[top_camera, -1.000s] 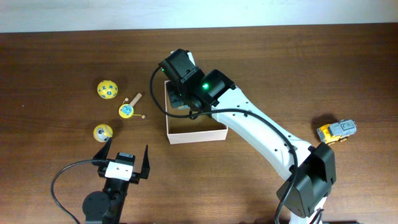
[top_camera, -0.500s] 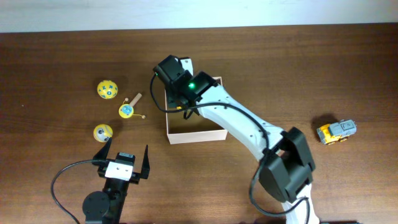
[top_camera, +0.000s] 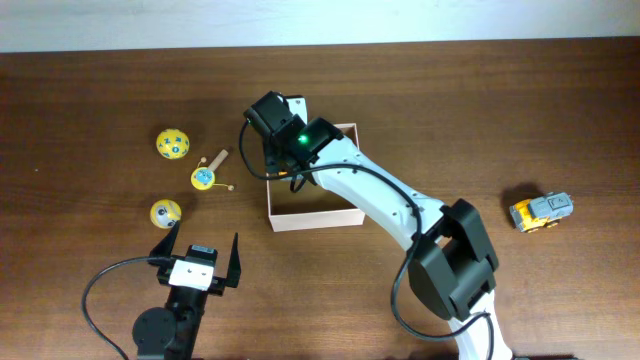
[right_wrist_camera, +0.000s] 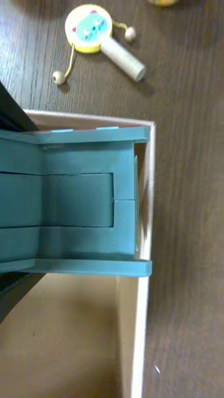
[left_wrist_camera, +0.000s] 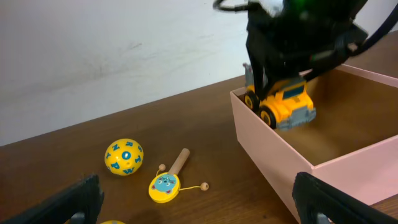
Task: Pack container
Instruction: 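Carry the truck with the right gripper over the pink box, then lower the truck into the box and open the right gripper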
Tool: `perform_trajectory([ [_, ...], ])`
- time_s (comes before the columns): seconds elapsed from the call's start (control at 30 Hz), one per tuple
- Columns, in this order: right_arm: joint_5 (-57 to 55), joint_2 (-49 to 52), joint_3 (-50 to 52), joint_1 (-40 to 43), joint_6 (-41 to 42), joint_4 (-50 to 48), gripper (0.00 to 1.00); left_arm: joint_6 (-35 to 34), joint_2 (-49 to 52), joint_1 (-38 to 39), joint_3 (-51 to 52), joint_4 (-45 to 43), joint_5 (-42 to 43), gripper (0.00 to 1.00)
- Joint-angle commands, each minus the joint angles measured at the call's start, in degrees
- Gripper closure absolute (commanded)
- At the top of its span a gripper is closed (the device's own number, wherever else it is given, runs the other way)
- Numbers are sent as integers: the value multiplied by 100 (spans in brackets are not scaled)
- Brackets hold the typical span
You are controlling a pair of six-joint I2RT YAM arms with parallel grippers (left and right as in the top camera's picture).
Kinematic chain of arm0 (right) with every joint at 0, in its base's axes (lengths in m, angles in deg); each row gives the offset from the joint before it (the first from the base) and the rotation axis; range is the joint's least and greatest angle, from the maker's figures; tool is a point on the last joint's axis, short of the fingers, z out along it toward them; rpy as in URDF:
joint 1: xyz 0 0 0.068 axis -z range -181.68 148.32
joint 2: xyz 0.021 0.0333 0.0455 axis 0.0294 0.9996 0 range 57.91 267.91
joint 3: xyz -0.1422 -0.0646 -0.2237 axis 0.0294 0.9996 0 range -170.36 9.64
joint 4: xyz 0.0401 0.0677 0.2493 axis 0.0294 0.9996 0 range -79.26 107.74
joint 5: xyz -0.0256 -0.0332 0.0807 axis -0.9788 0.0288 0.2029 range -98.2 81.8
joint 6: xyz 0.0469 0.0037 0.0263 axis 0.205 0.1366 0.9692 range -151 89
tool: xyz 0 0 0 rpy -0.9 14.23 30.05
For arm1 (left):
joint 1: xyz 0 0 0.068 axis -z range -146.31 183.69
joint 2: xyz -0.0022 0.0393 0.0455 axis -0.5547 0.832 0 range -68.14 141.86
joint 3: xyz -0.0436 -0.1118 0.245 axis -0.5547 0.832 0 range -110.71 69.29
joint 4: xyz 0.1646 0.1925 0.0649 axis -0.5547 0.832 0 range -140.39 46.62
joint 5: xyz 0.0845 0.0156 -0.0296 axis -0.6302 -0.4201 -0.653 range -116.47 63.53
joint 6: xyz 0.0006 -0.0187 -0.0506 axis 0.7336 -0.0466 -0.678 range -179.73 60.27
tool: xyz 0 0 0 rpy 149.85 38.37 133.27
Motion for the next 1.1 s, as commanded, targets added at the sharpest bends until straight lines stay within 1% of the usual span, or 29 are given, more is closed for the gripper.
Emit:
perform_trajectory([
  [0.0,101,208,-101,11,166,-81,53,87,-2,-35,35,7,-24,1],
  [0.13,122,295,-101,11,313,-133,53,87,-2,-35,35,7,-24,1],
  [0.37,122,319,-101,11,313,-278,53,87,-2,-35,35,7,-24,1],
  [0.4,122,319,-101,11,313,-295,51,87,-2,-35,35,7,-24,1],
  [0.43,122,319,-101,11,310,-302,41,87,-2,-35,35,7,-24,1],
  [0.5,120,319,-101,11,310,-302,36,87,-2,-35,35,7,-24,1],
  [0.57,120,319,-101,11,308,-299,34,87,-2,-35,35,7,-24,1],
  [0.87,120,317,-105,15,240,-315,33,87,-2,-35,35,7,-24,1],
  [1.07,122,179,-317,15,0,-144,34,87,-2,-35,35,7,-24,1],
])
